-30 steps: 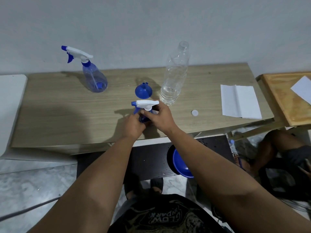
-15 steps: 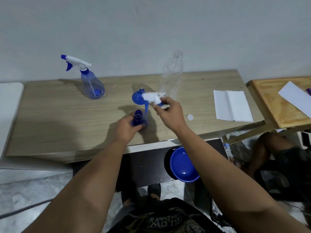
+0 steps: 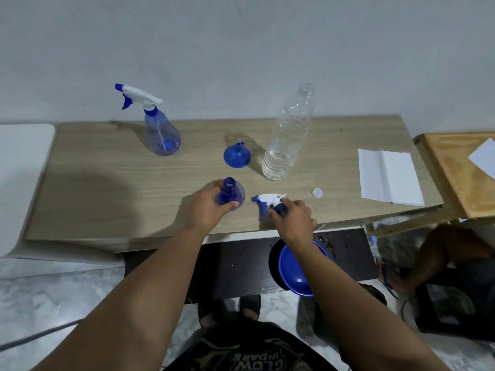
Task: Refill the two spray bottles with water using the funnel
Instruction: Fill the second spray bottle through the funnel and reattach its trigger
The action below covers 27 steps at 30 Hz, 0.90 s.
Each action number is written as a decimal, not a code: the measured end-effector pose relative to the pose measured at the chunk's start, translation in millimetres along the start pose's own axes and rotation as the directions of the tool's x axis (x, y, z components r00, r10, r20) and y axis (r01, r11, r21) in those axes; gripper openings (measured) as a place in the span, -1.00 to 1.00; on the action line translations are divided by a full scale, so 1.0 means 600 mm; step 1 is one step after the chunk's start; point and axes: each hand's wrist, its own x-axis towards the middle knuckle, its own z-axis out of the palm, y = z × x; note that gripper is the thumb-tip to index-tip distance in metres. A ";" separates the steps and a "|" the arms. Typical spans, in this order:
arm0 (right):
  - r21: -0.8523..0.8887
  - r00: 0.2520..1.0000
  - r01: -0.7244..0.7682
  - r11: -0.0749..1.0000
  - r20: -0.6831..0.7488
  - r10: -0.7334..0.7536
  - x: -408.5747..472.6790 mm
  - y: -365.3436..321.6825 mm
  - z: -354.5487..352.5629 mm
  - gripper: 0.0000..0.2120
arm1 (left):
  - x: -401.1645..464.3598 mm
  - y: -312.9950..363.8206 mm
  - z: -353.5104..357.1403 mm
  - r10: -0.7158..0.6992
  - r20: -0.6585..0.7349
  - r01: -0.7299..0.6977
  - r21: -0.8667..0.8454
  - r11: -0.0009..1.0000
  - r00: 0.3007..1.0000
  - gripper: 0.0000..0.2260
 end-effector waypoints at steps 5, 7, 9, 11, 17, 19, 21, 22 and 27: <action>0.180 0.961 0.245 0.953 -0.173 -0.215 -0.016 -0.050 -0.026 -0.59 | 0.010 -0.002 -0.007 0.023 0.021 -0.023 0.015 1.000 1.000 -0.49; 0.220 0.919 0.381 0.898 -0.199 -0.341 0.009 -0.103 -0.039 -0.59 | 0.017 0.000 -0.012 0.049 0.025 -0.050 0.072 0.996 0.999 -0.51; 0.185 0.917 0.398 0.898 -0.103 -0.385 0.054 -0.173 -0.058 -0.57 | 0.026 -0.001 -0.012 0.050 0.040 -0.053 0.059 0.997 0.998 -0.53; 0.057 0.928 0.366 0.929 0.051 -0.369 0.108 -0.244 -0.074 -0.54 | 0.039 -0.011 -0.009 0.030 0.045 -0.031 0.022 0.999 0.999 -0.50; -0.359 0.944 0.293 0.886 0.256 -0.209 0.204 -0.341 -0.063 -0.69 | 0.061 -0.030 -0.001 0.028 0.069 -0.030 0.033 0.999 0.997 -0.32; -0.444 0.921 0.351 0.824 0.324 -0.218 0.218 -0.348 -0.052 -0.74 | 0.067 -0.034 -0.002 0.026 0.101 -0.027 0.011 1.000 0.995 -0.28; -0.465 0.901 0.387 0.796 0.375 -0.219 0.226 -0.351 -0.041 -0.70 | 0.069 -0.035 -0.002 0.024 0.095 -0.025 0.013 1.000 0.995 -0.29; -0.455 0.900 0.385 0.803 0.378 -0.217 0.231 -0.353 -0.035 -0.66 | 0.068 -0.035 -0.003 0.024 0.086 -0.024 -0.001 1.000 0.996 -0.31; -0.508 0.894 0.413 0.755 0.383 -0.231 0.233 -0.367 -0.029 -0.64 | 0.064 -0.035 -0.002 0.052 0.067 -0.050 -0.031 0.998 0.996 -0.37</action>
